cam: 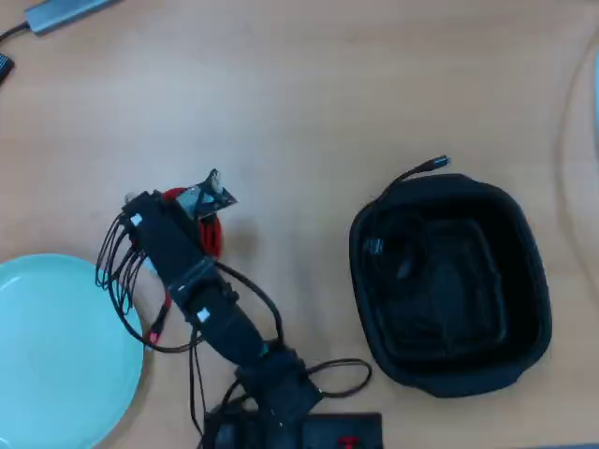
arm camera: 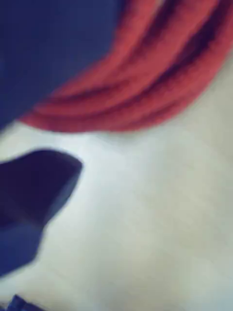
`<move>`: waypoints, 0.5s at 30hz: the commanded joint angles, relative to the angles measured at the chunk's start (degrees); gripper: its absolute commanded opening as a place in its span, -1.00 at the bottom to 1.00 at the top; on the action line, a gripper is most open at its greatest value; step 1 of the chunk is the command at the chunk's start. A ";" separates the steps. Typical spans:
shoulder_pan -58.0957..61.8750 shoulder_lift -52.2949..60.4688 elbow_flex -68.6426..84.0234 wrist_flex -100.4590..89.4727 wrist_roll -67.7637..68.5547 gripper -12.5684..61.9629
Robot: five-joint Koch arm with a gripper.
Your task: Put a black charging cable in a black bowl and put a red charging cable in a green bowl
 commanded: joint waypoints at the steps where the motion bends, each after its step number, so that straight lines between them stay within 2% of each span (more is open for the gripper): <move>1: -1.14 -0.62 0.00 -2.20 0.26 0.12; 6: -3.96 -0.70 1.76 -9.76 0.35 0.12; 12: -6.59 0.97 14.06 -32.78 0.79 0.12; 15: -6.77 2.20 15.21 -34.89 0.79 0.03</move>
